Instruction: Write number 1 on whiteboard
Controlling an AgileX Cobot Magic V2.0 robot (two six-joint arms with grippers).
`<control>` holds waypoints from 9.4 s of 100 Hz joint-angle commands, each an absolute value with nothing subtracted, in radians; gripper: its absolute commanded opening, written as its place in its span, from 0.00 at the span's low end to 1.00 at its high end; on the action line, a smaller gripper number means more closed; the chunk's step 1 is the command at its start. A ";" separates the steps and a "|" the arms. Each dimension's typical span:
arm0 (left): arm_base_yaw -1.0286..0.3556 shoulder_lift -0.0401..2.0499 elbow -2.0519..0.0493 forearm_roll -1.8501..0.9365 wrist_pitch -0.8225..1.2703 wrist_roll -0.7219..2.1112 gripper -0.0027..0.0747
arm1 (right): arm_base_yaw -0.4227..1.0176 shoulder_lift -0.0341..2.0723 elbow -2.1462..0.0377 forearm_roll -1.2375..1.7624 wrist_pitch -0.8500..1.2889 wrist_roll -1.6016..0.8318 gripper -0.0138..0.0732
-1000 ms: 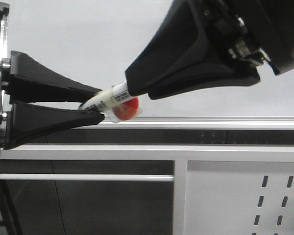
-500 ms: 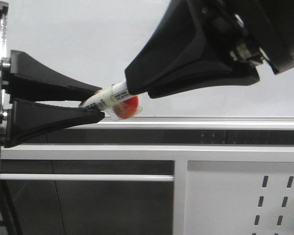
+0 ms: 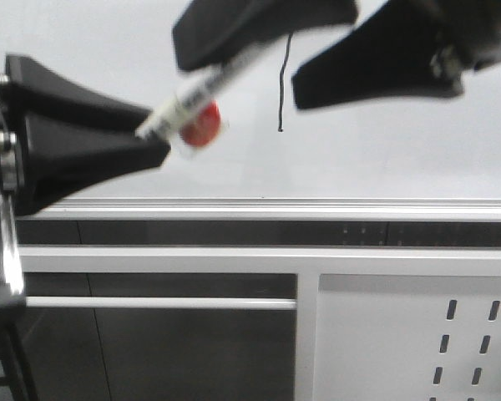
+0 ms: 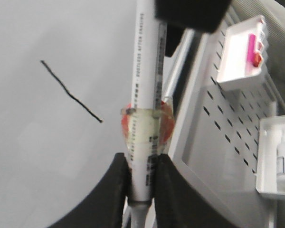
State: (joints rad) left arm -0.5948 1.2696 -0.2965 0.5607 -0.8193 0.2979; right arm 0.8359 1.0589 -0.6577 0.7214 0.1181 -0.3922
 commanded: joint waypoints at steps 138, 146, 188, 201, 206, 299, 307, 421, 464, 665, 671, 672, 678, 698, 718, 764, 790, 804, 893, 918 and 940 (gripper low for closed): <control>-0.917 1.547 -0.384 -0.460 -1.365 0.244 0.01 | 0.719 0.882 -0.552 0.532 0.198 -0.398 0.08; -0.917 1.547 -0.400 -0.460 -1.365 0.260 0.01 | 0.719 0.882 -0.552 0.531 0.198 -0.398 0.08; -0.917 1.476 -0.408 -0.488 -1.365 0.258 0.01 | 0.719 0.882 -0.552 0.527 0.212 -0.398 0.08; -0.917 1.429 -0.371 -0.529 -1.365 0.258 0.01 | 0.719 0.882 -0.552 0.527 0.214 -0.398 0.08; -0.917 1.418 -0.353 -0.539 -1.365 0.258 0.01 | 0.719 0.882 -0.552 0.527 0.214 -0.398 0.08; -0.914 1.513 -0.454 -0.625 -1.365 0.169 0.01 | 0.719 0.882 -0.552 0.526 0.218 -0.398 0.08; -0.914 1.519 -0.454 -0.637 -1.365 0.169 0.01 | 0.719 0.882 -0.552 0.526 0.218 -0.398 0.08; -0.906 1.526 -0.454 -0.648 -1.365 0.169 0.29 | 0.719 0.882 -0.552 0.526 0.221 -0.398 0.08; -0.906 1.526 -0.454 -0.586 -1.365 0.169 0.55 | 0.719 0.882 -0.552 0.526 0.221 -0.398 0.08; -1.158 1.147 -0.083 -0.699 -1.353 0.387 0.01 | 0.719 0.875 -0.552 0.481 0.241 -0.398 0.08; -1.158 1.171 -0.083 -0.702 -1.353 0.387 0.01 | 0.719 0.875 -0.552 0.481 0.241 -0.398 0.08; -1.158 1.177 -0.083 -0.702 -1.351 0.387 0.01 | 0.719 0.875 -0.552 0.481 0.241 -0.398 0.08; -1.178 1.160 -0.080 -0.716 -1.320 0.387 0.01 | 0.719 0.875 -0.552 0.481 0.239 -0.398 0.08; -1.156 0.941 -0.068 -0.706 -1.166 0.387 0.01 | 0.719 0.877 -0.552 0.481 0.241 -0.398 0.08; -0.950 0.667 -0.062 -0.705 -1.112 0.387 0.01 | 0.719 0.877 -0.552 0.481 0.241 -0.398 0.08; -0.367 0.100 -0.062 -0.708 -1.120 0.387 0.01 | 0.719 0.877 -0.552 0.481 0.178 -0.398 0.08; -0.250 -0.032 -0.062 -0.706 -1.146 0.387 0.01 | 0.722 0.811 -0.602 0.470 0.206 -0.398 0.08; -0.250 -0.032 -0.062 -0.708 -1.146 0.387 0.01 | 0.734 0.632 -0.607 0.343 0.192 -0.398 0.08; -0.247 -0.032 -0.062 -0.300 -1.135 0.387 0.01 | 0.456 -0.026 -0.529 0.233 0.699 -0.200 0.08; -0.247 -0.032 -0.062 0.063 -0.970 0.387 0.01 | 0.456 -0.026 -0.529 0.281 0.725 -0.200 0.08; -0.195 -0.032 -0.062 -0.031 -0.558 0.387 0.01 | 0.456 -0.026 -0.529 0.306 0.727 -0.200 0.08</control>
State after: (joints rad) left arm -0.2197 -0.0059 -0.0384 -0.0119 -0.6585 0.3894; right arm 0.4626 -0.0116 -0.5064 0.2784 0.7938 -0.1994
